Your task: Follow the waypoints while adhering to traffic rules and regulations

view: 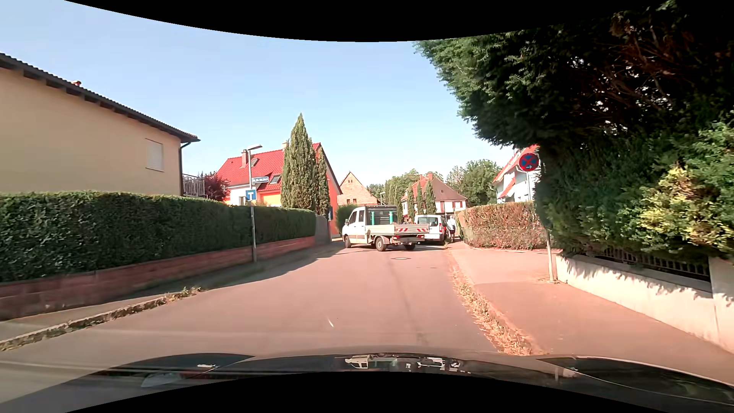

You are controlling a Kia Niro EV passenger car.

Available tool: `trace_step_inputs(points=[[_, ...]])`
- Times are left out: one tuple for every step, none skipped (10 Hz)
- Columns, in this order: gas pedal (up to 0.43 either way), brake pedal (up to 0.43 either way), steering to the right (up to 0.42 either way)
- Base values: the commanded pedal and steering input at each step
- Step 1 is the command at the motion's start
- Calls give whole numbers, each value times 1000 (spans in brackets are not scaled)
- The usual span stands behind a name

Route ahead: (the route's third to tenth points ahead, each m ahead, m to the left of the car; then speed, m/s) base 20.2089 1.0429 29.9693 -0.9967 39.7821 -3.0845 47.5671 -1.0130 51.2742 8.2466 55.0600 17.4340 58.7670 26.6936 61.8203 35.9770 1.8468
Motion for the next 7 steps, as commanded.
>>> trace_step_inputs(points=[[0, 177, 37], [0, 177, 38], [0, 177, 39], [0, 171, 40], [0, 159, 40], [0, 152, 40], [0, 134, 41]])
